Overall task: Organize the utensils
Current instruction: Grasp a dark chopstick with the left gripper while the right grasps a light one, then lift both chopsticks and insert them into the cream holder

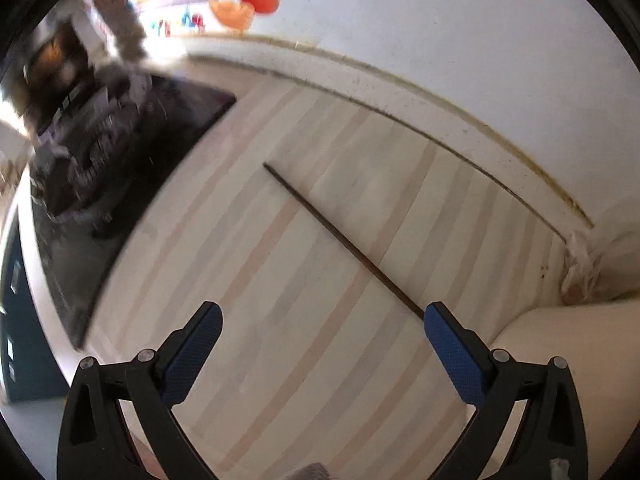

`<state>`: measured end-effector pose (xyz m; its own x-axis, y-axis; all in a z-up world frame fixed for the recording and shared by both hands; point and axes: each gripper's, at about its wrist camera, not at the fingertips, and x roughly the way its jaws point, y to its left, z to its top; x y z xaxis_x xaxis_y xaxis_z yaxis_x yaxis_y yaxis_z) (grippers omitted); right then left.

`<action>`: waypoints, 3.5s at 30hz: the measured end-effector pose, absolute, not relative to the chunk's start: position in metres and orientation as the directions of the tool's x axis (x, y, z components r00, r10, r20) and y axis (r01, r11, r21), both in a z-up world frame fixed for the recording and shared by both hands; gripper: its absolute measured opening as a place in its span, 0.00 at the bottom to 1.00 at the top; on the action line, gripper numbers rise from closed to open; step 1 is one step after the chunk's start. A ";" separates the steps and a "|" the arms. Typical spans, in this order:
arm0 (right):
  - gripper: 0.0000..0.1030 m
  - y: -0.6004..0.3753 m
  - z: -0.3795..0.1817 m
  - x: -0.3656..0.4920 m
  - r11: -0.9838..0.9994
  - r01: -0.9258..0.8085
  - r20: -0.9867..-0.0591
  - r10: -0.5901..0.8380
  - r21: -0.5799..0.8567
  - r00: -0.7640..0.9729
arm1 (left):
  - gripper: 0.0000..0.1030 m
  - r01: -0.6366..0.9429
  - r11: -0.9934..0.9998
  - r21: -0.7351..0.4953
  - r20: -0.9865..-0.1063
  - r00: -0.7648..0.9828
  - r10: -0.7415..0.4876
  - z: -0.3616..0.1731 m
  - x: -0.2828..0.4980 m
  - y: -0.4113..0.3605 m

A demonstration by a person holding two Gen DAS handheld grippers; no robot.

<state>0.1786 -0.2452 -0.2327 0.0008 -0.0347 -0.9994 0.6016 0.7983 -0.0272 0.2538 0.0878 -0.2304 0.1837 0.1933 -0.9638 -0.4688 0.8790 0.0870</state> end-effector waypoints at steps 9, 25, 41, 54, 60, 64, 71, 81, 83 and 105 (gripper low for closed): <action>0.55 -0.213 -0.110 0.222 0.897 0.442 -0.942 -0.119 0.034 0.314 | 1.00 -0.350 0.934 0.072 -0.914 0.352 0.202 -0.169 0.232 0.073; 0.55 -0.248 -0.241 0.194 0.681 0.722 -0.982 -0.189 -0.121 0.013 | 0.63 -0.589 0.807 0.037 -0.999 -0.015 0.035 -0.313 0.304 0.108; 0.55 -0.236 -0.246 0.156 0.725 0.673 -0.987 -0.152 -0.147 -0.052 | 0.05 -0.241 0.962 0.127 -0.984 0.088 0.152 -0.286 0.219 0.054; 0.53 -0.238 -0.243 0.075 0.862 0.499 -0.994 -0.036 -0.082 -0.100 | 0.03 0.065 0.989 0.136 -0.989 0.073 0.131 -0.261 0.017 -0.066; 0.51 -0.254 -0.237 0.060 0.886 0.462 -0.997 -0.009 -0.044 -0.077 | 0.03 0.102 0.986 0.132 -0.988 0.095 0.122 -0.255 -0.007 -0.123; 0.43 -0.256 -0.247 0.063 0.916 0.401 -0.997 0.017 -0.018 -0.082 | 0.03 0.077 0.987 0.141 -0.986 0.096 0.134 -0.253 -0.012 -0.130; 0.12 -0.228 -0.265 0.073 0.974 0.170 -0.985 -0.134 -0.152 -0.111 | 0.05 0.043 0.993 0.106 -0.991 0.083 0.103 -0.263 0.009 -0.098; 0.07 -0.198 -0.267 0.072 0.986 0.127 -0.984 -0.084 -0.105 -0.158 | 0.28 0.027 0.996 0.089 -0.994 0.073 0.087 -0.270 0.034 -0.060; 0.07 -0.187 -0.264 0.064 0.990 0.116 -0.984 -0.058 -0.077 -0.166 | 0.29 0.017 0.998 0.064 -0.996 0.061 0.063 -0.272 0.039 -0.053; 0.09 -0.188 -0.266 0.116 0.982 0.154 -0.937 -0.048 -0.108 -0.347 | 0.06 0.077 0.997 0.032 -0.997 0.066 0.027 -0.289 0.113 -0.073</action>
<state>0.1163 -0.1877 -0.2662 -0.3467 -0.0484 -0.9367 0.1539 0.9822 -0.1077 0.1133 -0.0731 -0.2893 0.0657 0.0267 -0.9975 0.0772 0.9965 0.0317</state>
